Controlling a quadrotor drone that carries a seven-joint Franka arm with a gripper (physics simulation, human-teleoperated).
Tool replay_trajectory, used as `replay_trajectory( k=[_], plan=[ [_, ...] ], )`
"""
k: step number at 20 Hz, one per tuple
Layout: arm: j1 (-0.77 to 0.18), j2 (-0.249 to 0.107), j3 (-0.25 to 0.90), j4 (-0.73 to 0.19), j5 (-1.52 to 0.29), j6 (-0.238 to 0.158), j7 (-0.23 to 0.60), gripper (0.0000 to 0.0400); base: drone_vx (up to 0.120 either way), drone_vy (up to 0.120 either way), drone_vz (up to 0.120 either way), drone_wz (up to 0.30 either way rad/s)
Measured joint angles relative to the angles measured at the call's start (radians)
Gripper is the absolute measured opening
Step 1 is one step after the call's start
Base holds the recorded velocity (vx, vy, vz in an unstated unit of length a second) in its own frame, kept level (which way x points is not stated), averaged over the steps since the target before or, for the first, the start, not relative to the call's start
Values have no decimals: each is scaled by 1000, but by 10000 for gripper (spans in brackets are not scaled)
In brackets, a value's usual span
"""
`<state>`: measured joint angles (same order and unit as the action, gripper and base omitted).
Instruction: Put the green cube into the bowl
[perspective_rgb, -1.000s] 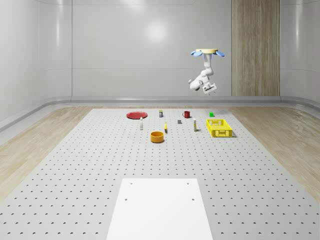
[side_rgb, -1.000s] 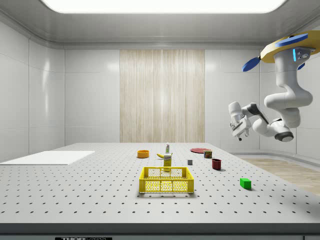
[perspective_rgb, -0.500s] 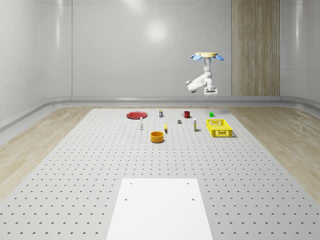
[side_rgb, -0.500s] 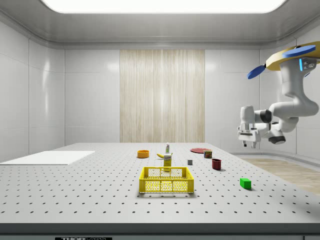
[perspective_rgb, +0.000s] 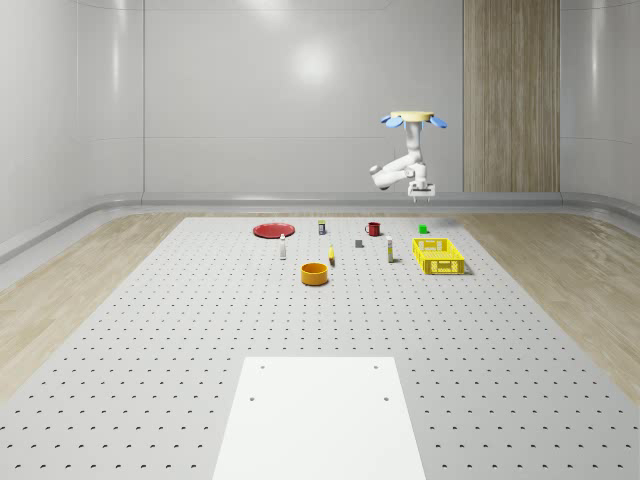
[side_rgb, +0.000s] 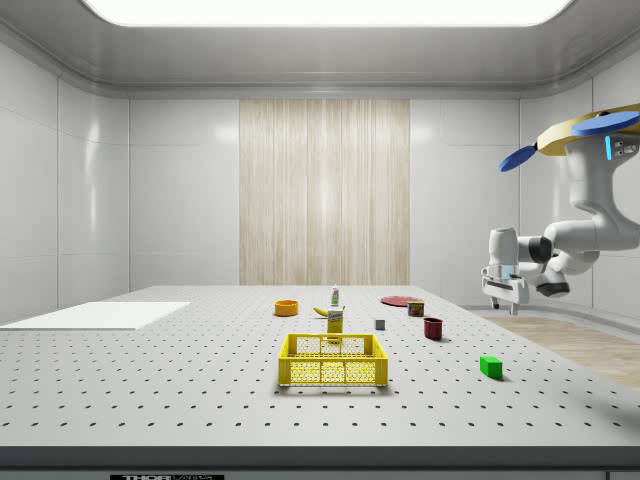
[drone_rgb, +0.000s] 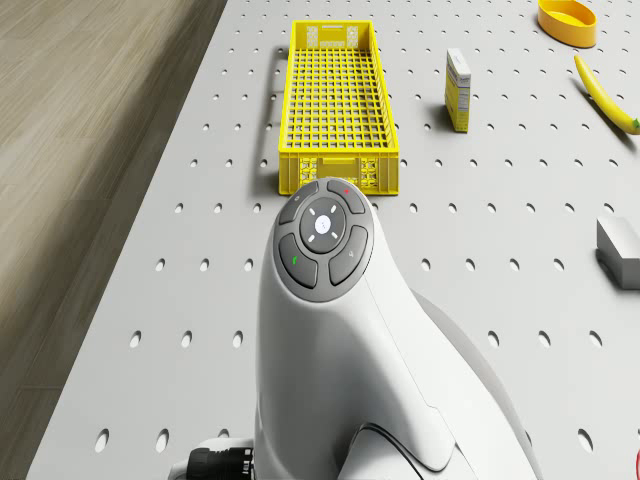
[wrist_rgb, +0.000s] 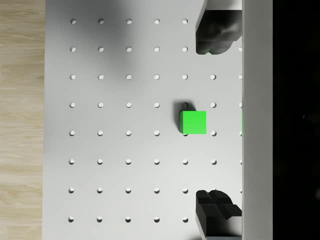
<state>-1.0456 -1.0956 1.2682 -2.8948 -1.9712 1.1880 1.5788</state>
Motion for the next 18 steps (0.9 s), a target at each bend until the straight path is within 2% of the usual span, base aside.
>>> replay_trajectory(
  k=[4,9,13,15,18],
  plan=[
    [-12,-22,9,1,10,17,10,400,0,0,-120,0],
    [-23,-48,19,3,23,39,20,400,112,0,-120,0],
    [-30,-68,25,5,34,57,27,400,0,0,-120,0],
    [-34,-78,29,5,39,66,31,400,120,0,-120,0],
    [-39,-93,33,6,47,79,35,400,0,0,-120,0]
  ],
)
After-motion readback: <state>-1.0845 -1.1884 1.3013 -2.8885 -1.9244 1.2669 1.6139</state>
